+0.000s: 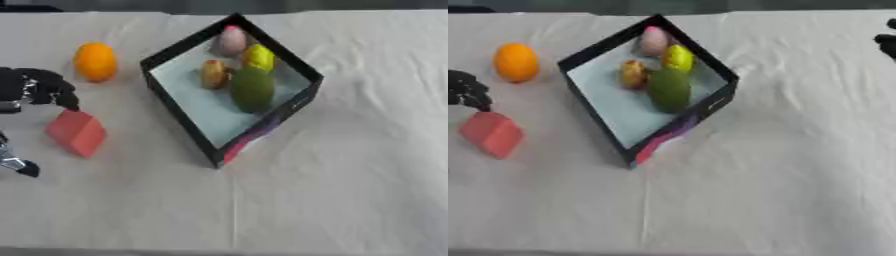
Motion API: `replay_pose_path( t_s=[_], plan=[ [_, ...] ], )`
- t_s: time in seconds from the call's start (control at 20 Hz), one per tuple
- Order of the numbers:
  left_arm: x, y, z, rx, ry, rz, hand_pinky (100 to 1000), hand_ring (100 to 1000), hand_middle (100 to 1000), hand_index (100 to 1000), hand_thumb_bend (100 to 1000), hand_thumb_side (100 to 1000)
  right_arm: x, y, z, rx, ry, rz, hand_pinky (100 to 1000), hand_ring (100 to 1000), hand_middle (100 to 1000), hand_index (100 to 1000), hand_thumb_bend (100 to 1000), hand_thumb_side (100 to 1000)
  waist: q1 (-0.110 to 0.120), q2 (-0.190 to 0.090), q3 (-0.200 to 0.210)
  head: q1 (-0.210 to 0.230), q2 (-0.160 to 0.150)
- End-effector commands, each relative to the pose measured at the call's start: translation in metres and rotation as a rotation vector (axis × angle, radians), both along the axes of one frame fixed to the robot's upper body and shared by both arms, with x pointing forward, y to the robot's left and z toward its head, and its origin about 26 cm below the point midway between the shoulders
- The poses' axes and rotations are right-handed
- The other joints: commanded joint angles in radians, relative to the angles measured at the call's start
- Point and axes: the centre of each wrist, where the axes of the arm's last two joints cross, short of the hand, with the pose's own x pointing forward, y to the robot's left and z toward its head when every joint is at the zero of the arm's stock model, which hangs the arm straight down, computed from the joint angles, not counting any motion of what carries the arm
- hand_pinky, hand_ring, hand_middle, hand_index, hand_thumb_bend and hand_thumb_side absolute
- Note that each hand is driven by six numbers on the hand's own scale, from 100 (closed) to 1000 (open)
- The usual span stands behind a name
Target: Pick up objects on the table and place them in the box.
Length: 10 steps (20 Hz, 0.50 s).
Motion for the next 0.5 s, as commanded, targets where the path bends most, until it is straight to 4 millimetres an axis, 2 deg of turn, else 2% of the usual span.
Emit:
replay_pose_path(
  t_s=[0.05,0.5],
  plan=[
    [0.0011,0.0086,0.0133,0.128,0.035,-0.064,1000,921,804,889,716,465,-0.0016,-0.0034,0.0101,-0.020,-0.018,-0.012,942,691,688,853,100,651,0.012,-0.004,0.000,0.005,-0.016],
    [0.0102,0.0077,0.0072,0.079,0.046,-0.052,995,912,805,885,626,411,-0.0003,-0.0020,0.0091,-0.017,-0.008,-0.014,944,689,686,852,100,663,0.009,0.005,-0.006,0.014,-0.024]
  ],
)
